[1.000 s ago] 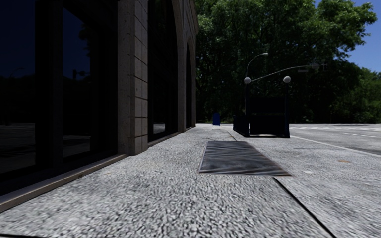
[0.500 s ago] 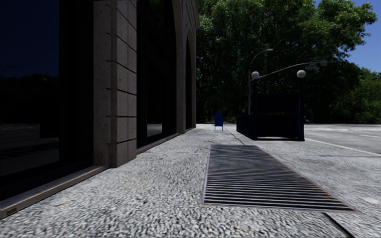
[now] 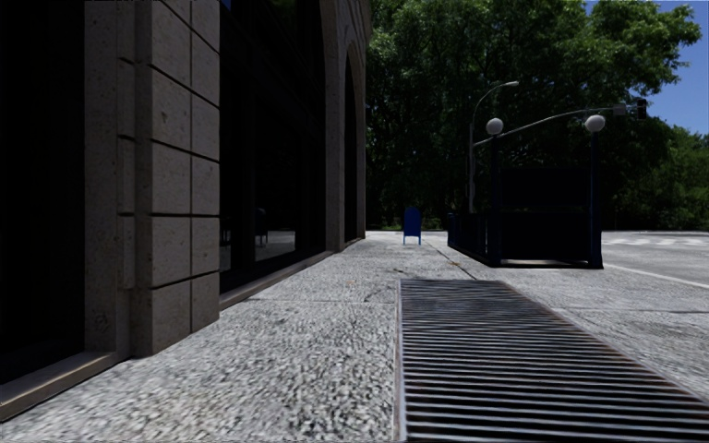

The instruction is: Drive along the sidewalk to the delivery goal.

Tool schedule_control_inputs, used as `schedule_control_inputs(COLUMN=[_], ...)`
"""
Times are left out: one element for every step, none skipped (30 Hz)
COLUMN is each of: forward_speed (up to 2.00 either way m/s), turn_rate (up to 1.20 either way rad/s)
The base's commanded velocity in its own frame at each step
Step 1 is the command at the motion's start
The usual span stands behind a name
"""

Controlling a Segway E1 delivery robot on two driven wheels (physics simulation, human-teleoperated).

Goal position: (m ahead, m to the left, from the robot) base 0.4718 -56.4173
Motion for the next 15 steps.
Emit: schedule_control_inputs(forward_speed=[2.0,2.0,2.0,2.0,2.0,2.0,2.0,2.0,2.0,2.0,2.0,2.0,2.0,2.0,2.0], turn_rate=[0.0,0.0,0.0,0.0,0.0,0.0,0.0,0.0,0.0,0.0,0.0,0.0,0.0,0.0,0.0])
